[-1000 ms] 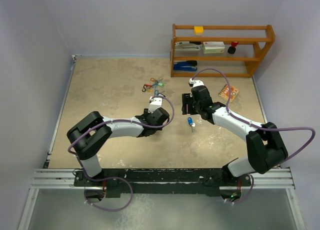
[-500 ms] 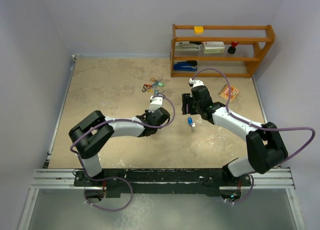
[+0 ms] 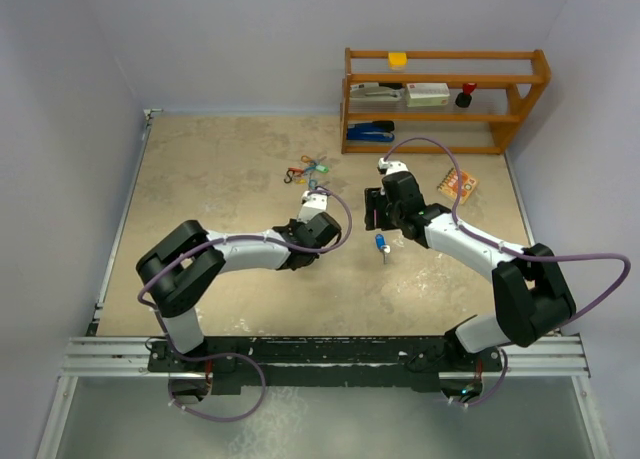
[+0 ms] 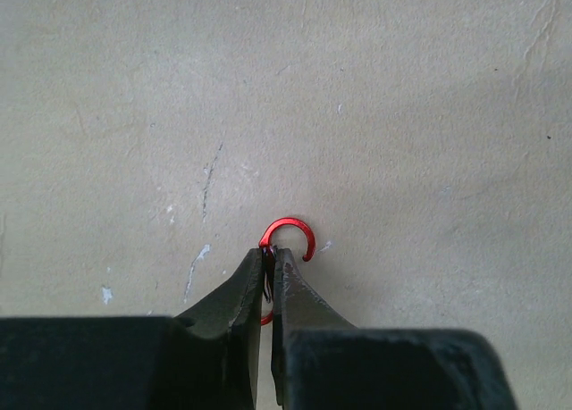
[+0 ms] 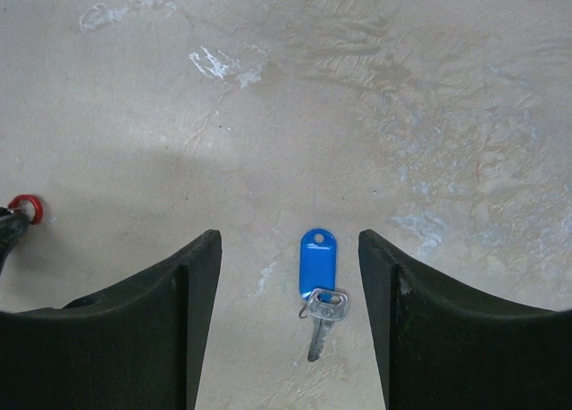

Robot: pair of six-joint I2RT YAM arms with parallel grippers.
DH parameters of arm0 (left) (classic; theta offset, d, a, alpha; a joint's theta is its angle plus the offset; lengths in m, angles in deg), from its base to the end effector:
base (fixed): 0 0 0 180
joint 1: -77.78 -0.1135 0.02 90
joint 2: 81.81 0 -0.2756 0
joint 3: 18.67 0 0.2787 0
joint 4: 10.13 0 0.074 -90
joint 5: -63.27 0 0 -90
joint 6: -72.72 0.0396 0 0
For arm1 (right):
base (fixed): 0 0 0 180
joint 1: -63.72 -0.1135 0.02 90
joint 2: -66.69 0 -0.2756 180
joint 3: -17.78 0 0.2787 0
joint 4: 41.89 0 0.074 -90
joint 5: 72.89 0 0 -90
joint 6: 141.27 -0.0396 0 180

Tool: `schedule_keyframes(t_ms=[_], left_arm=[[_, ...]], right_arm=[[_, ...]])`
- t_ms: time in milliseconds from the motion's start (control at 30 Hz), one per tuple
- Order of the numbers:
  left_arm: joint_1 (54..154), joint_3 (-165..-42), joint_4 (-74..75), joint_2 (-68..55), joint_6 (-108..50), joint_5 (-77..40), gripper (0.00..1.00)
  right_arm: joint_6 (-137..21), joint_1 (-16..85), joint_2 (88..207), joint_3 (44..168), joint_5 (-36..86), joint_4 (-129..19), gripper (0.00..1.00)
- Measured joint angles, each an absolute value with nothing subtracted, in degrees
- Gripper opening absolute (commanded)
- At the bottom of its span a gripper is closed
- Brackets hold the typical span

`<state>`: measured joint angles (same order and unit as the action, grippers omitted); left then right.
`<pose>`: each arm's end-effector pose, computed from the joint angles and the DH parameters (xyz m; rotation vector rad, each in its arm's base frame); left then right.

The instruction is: Put the keys on the keyring

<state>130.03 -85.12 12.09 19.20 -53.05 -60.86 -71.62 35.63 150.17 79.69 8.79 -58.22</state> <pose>0.2384 -0.2716 0.1366 0.1226 2.3327 0.0315 0.3002 0.1537 0.2153 -0.0717 2.2398 0.3006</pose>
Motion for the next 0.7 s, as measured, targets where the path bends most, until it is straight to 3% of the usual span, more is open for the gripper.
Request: schedule_keyframes(t_ms=[333,700], left_arm=[[127.3,-93.9,14.8,19.2,-48.7,-60.3,0.0],[124.6,-94.3,13.7,19.1,-47.6,-57.9,0.0]], right_arm=[[-73.6,35.6,150.4,79.4,9.2,-62.3,0.62],[-78.4,35.6,149.6,74.7,9.8,-64.5,0.56]])
